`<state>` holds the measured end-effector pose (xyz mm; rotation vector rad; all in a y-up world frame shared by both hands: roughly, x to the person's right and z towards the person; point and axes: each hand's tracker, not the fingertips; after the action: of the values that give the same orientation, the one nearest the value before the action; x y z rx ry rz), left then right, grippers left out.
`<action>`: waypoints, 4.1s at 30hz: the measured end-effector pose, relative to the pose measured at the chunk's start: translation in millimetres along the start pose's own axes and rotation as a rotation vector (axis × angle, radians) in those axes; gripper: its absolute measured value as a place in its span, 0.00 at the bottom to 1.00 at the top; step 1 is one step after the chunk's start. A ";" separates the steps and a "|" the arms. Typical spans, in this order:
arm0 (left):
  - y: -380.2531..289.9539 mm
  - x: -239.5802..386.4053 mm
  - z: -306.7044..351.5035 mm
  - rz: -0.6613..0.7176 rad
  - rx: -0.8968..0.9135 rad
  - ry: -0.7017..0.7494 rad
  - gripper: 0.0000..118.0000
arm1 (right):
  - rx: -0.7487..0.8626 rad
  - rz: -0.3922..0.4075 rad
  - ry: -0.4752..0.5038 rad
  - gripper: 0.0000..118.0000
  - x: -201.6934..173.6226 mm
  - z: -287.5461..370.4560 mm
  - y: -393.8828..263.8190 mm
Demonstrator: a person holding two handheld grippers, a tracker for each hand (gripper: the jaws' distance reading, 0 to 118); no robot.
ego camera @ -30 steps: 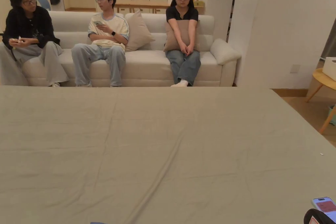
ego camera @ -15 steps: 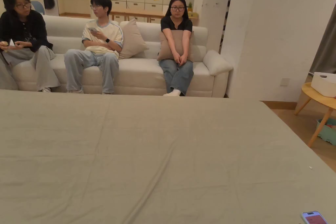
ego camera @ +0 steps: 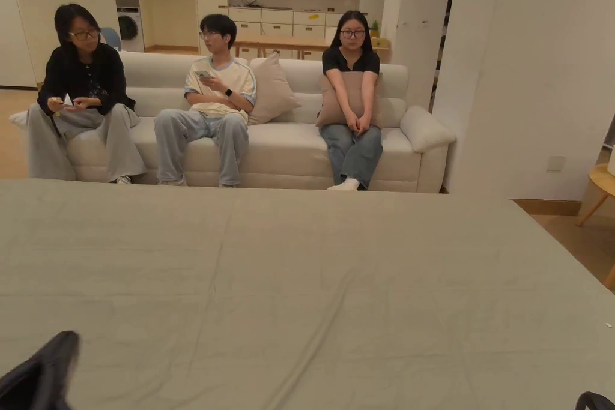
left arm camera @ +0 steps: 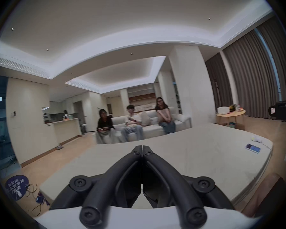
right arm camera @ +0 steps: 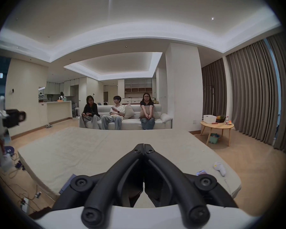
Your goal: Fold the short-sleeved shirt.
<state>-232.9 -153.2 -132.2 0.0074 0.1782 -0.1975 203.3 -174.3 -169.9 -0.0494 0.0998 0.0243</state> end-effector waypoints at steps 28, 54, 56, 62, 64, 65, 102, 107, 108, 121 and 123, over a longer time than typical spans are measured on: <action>-181.3 -32.3 -150.2 0.525 -0.698 -0.597 0.99 | -0.220 -0.065 0.255 0.00 -45.8 -44.9 -46.0; -345.1 -7.4 -238.0 0.938 -0.949 -0.862 1.00 | -0.793 -0.242 0.524 0.00 -138.1 -195.7 -260.2; -350.9 4.2 -239.4 0.876 -0.852 -0.858 1.00 | -0.794 -0.236 0.522 0.00 -139.5 -194.6 -259.2; -335.5 37.3 -241.5 0.862 -0.946 -0.854 0.32 | -0.802 -0.246 0.515 0.00 -139.0 -195.9 -257.9; -340.5 38.4 -238.0 0.781 -0.957 -0.846 0.15 | -0.811 -0.243 0.517 0.00 -139.1 -198.1 -256.7; -347.3 31.8 -238.1 0.937 -0.954 -0.908 0.15 | -0.814 -0.239 0.516 0.00 -138.8 -198.3 -256.8; -277.3 -306.7 -262.8 0.201 -1.106 0.109 0.32 | -0.110 0.073 -0.026 0.00 -71.0 -53.2 -22.5; -247.1 -327.2 -227.3 0.436 -0.961 0.265 0.94 | -0.084 0.078 -0.001 0.00 -62.8 -42.1 -11.0; -226.9 -326.6 -213.3 0.482 -0.859 0.273 0.94 | -0.079 0.078 0.010 0.00 -59.4 -39.1 -8.5; 30.7 -112.5 -38.3 0.348 -0.037 -0.032 0.97 | -0.017 0.046 0.039 0.00 -22.7 -23.2 11.5; 39.7 -64.2 -22.6 0.352 -0.015 -0.152 0.93 | -0.013 0.052 0.043 0.00 -17.4 -20.0 16.1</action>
<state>-291.0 -101.2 -143.6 0.0086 0.0252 0.1544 183.6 -159.5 -188.8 -0.0604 0.1443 0.0762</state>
